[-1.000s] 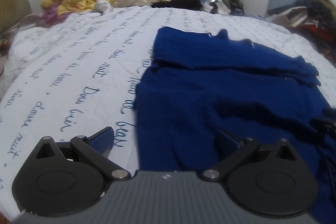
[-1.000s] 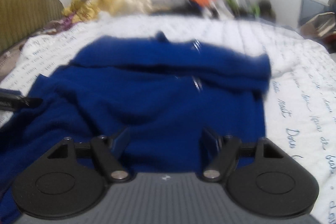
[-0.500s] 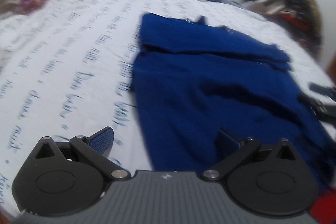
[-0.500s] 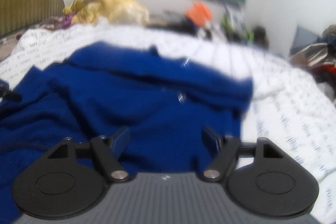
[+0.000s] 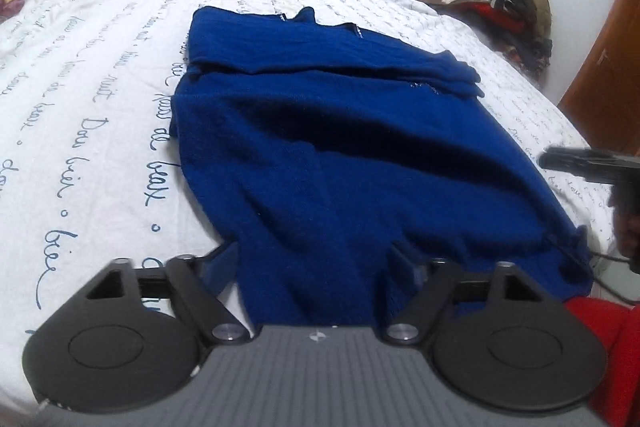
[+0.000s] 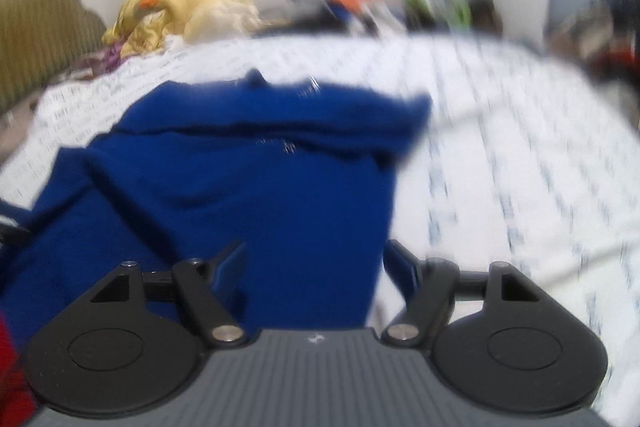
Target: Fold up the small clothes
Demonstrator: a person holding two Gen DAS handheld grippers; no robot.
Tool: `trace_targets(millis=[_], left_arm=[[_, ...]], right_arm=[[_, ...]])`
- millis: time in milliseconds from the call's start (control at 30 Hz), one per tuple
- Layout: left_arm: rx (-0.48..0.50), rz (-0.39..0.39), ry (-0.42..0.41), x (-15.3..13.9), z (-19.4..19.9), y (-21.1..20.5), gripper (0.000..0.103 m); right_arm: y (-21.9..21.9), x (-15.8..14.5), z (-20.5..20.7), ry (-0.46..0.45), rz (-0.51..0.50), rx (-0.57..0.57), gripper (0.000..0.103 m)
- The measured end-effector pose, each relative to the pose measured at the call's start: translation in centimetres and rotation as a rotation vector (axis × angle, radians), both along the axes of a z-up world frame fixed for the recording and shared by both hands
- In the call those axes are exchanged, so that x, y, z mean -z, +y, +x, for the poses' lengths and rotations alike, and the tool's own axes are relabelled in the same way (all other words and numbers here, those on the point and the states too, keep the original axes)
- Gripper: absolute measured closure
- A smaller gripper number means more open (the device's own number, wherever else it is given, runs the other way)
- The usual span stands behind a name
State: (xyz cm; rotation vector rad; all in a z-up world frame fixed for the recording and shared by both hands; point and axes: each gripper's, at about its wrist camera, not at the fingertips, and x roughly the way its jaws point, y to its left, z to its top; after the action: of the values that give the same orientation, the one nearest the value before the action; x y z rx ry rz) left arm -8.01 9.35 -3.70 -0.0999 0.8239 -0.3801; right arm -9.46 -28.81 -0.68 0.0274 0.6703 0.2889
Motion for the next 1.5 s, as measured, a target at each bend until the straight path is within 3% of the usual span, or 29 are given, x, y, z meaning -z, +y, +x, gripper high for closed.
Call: trace_targets(millis=[67,133,200,367,400,467,733,867,1000,1067,1133,1167,1200,1267,1400,1467,1500], left_arm=[[-0.015,0.001,0.001,-0.2,0.0,0.2,0.049],[-0.028,0.014,0.008,-0.3,0.1,0.3,0.077],[-0.047,0.022,0.019,-0.4,0.3,0.4,0.089],[-0.038,0.023,0.014,-0.9,0.1,0.3,0.096],[-0.034,0.024,0.006,-1.0,0.0,0.2,0.096],[-0.025,0.007,-0.012,-1.6,-0.1,-0.1,0.096],[-0.035,-0.009,-0.15,-4.6,3.3,-1.4,0.096],[-0.073,0.032,-0.192,-4.6,6.3,-2.1,0.096],[-0.082,0.049,-0.169,-3.7,9.3,-2.2,0.091],[-0.105,0.046,-0.146,-3.1,10.3,-1.8,0.075],[-0.129,0.027,-0.125,-2.6,10.8,-1.2,0.035],[-0.148,0.015,-0.127,-2.5,10.7,-0.8,0.031],[-0.161,0.006,-0.134,-2.6,10.4,-0.5,0.029],[-0.162,0.001,-0.135,-2.6,9.8,-0.1,0.027],[-0.155,-0.027,-0.109,-2.4,8.1,0.8,0.031],[-0.143,-0.054,-0.082,-2.1,7.1,1.3,0.039],[-0.136,-0.07,-0.063,-1.9,6.6,1.4,0.049]], right_arm=[[-1.6,-0.2,-0.2,0.056,0.061,-0.007,0.028],[-2.7,-0.1,-0.4,0.117,0.112,-0.019,0.028],[-2.9,0.3,-0.7,0.175,0.123,-0.035,0.033],[-0.3,1.2,-1.8,0.211,0.068,-0.133,0.054],[0.4,1.1,-2.0,0.202,0.042,-0.155,0.071],[1.2,0.8,-2.1,0.19,0.033,-0.179,0.095],[0.6,-1.5,0.8,0.029,0.156,-0.073,0.095],[0.6,-2.0,4.1,-0.05,0.104,0.011,0.095],[1.0,-1.3,7.5,-0.064,0.026,0.056,0.093],[1.1,-0.7,8.7,-0.044,0.032,0.081,0.091],[0.7,0.0,9.6,0.009,0.061,0.098,0.086],[0.5,0.2,9.8,0.026,0.07,0.117,0.073],[0.2,0.4,9.9,0.036,0.077,0.138,0.05],[-0.3,0.4,9.1,0.031,0.083,0.173,0.03],[-1.7,0.2,6.7,0.035,0.146,0.16,0.031],[-2.7,0.3,5.3,0.074,0.219,0.144,0.031],[-3.0,0.4,4.7,0.095,0.258,0.132,0.032]])
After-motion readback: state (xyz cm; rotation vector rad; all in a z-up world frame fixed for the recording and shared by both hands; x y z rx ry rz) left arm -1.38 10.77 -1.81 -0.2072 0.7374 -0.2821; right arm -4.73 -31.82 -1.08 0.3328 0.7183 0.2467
